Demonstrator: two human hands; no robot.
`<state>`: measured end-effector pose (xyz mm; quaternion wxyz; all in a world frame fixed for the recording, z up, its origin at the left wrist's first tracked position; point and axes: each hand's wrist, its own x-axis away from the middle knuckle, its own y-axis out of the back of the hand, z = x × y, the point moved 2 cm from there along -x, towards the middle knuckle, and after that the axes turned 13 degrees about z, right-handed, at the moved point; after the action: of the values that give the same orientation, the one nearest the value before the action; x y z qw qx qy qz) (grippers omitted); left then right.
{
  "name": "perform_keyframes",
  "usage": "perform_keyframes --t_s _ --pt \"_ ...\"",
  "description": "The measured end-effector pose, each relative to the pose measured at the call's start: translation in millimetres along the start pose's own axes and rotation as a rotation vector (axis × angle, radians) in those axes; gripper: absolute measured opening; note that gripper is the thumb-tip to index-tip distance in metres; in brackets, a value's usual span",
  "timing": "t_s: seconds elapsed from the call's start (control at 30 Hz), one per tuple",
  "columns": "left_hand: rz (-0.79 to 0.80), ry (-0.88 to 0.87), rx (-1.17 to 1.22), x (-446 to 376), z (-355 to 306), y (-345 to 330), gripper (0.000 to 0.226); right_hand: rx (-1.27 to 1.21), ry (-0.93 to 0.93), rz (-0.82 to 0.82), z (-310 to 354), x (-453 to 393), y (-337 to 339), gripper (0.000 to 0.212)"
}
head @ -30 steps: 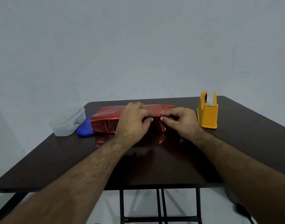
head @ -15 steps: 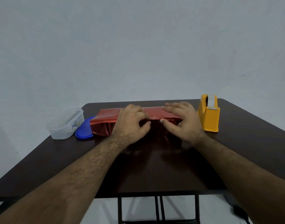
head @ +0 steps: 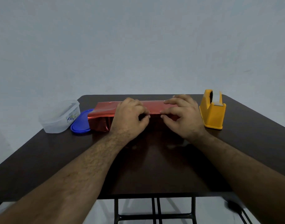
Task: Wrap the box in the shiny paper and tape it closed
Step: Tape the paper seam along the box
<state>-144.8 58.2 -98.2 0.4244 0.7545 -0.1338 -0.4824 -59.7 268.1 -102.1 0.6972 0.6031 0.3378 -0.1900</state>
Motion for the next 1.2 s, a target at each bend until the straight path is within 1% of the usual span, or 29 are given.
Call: perform_keyframes --t_s 0.13,0.23,0.37,0.5,0.57,0.8,1.03,1.13,1.2 --pt "-0.018 0.028 0.061 4 5 7 0.008 -0.088 -0.101 -0.050 -12 5 4 0.014" --pt "-0.018 -0.011 0.060 1 0 10 0.014 -0.143 -0.108 -0.107 -7 5 7 0.018" --pt "0.037 -0.065 0.010 -7 -10 5 0.018 -0.128 -0.054 -0.036 1 -1 2 0.016" --pt "0.080 -0.052 -0.004 -9 -11 -1 0.019 -0.090 -0.082 0.009 -1 -2 0 0.014" --pt "0.081 -0.058 0.001 -11 -11 -2 0.018 -0.150 -0.136 0.025 0 0 3 0.016" --pt "0.120 -0.041 0.009 -19 -10 -2 0.014 -0.514 -0.249 0.063 -4 1 6 0.014" --pt "0.085 -0.025 0.012 -15 -10 -3 0.015 -0.647 -0.326 0.055 -8 1 2 0.013" --pt "0.102 -0.005 0.008 -13 -13 1 0.017 -0.618 -0.356 0.026 -7 3 1 0.017" --pt "0.116 0.033 0.012 -11 -17 7 0.018 -0.466 -0.354 -0.014 -5 8 7 0.022"
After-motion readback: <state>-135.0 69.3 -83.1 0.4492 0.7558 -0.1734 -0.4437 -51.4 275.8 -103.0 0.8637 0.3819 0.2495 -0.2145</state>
